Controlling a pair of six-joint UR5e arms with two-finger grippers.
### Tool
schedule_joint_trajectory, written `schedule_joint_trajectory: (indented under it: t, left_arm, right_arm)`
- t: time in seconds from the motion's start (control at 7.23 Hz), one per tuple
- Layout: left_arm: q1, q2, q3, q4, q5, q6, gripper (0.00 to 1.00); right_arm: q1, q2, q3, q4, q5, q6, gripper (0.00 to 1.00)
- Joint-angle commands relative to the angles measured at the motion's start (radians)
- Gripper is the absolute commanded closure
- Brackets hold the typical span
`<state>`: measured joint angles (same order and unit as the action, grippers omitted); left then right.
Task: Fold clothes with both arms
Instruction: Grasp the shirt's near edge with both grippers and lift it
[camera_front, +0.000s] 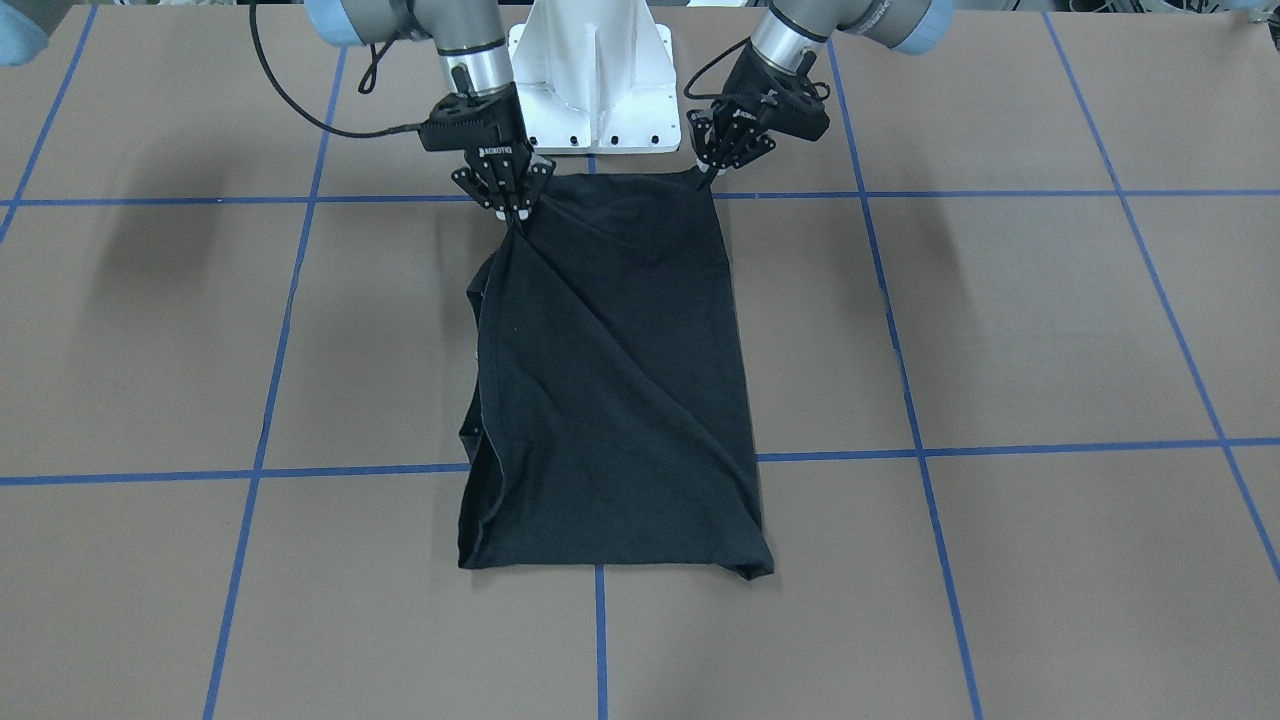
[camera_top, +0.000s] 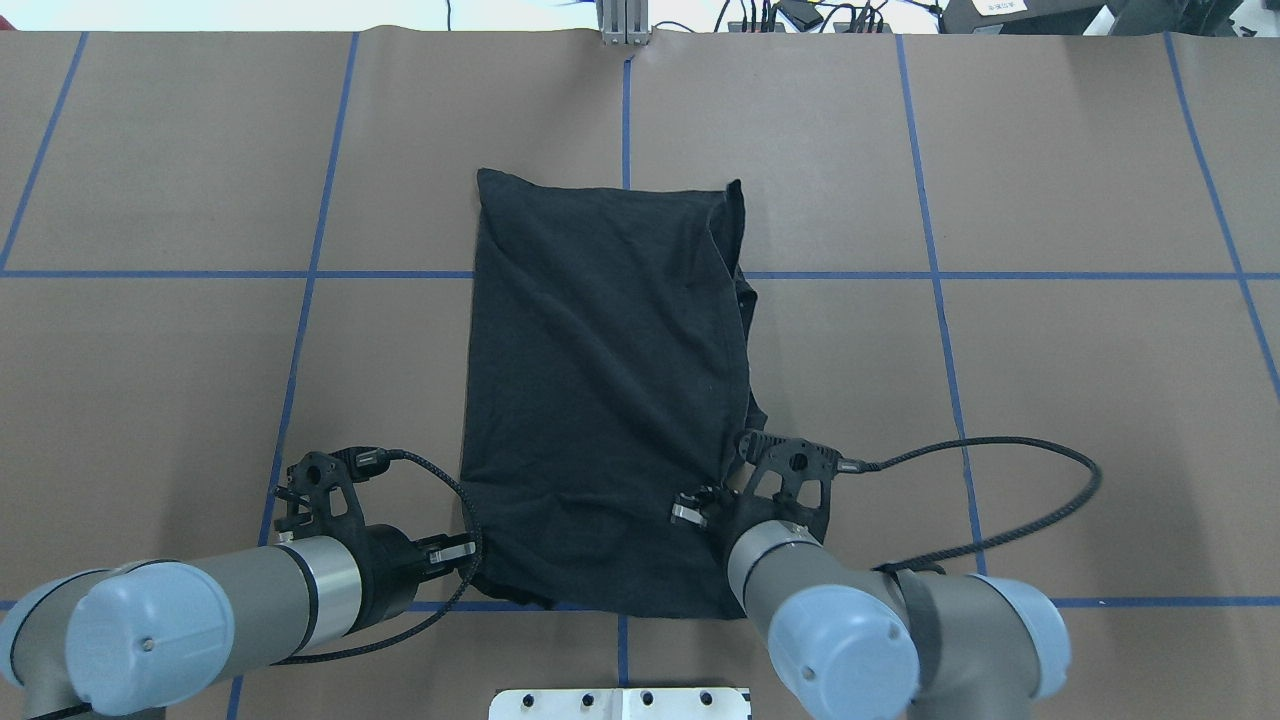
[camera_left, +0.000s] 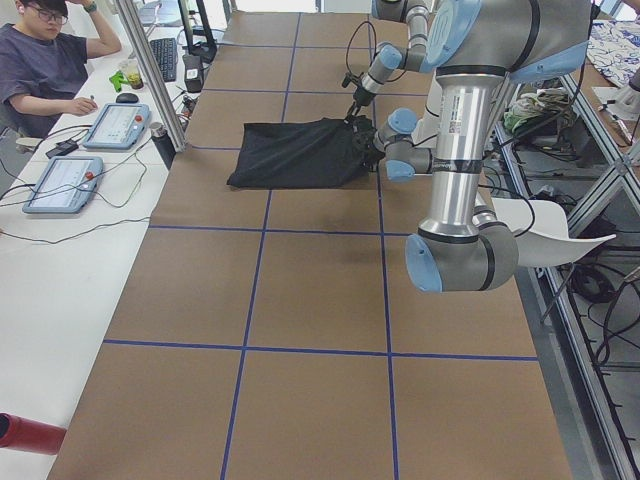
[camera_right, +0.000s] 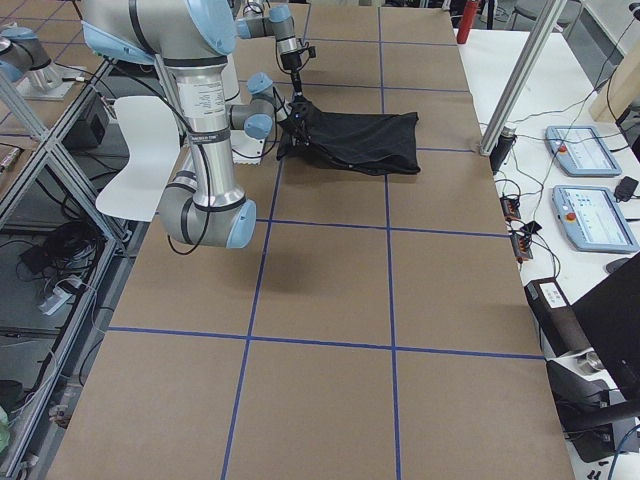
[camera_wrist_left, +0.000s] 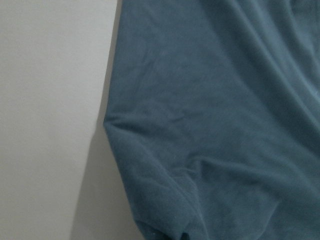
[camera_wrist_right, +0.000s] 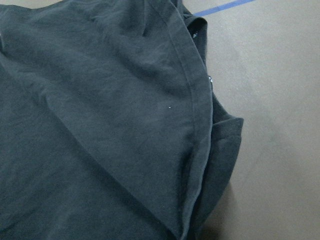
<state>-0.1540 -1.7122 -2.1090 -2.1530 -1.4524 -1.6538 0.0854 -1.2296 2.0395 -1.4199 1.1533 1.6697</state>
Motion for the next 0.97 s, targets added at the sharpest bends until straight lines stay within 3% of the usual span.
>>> schedule_joint_trajectory:
  t: [0.0,0.28,0.55,0.83]
  left_arm:
    - [0.043,-0.003,-0.115,0.073,-0.011,-0.023,1.00]
    - [0.025,-0.042,-0.158,0.149,-0.079,-0.008,1.00]
    - [-0.073,-0.101,-0.148,0.179,-0.091,0.063,1.00]
    - [-0.155,-0.208,-0.064,0.238,-0.091,0.071,1.00]
  right_arm:
    - [-0.106,-0.050,0.151,-0.073,-0.058,0.007,1.00]
    - [-0.092,-0.033,0.159,-0.073,-0.060,0.007,1.00]
    - [-0.024,-0.031,0.153,-0.073,-0.056,0.005,1.00]
    - [0.028,-0.033,0.137,-0.074,-0.058,0.005,1.00]
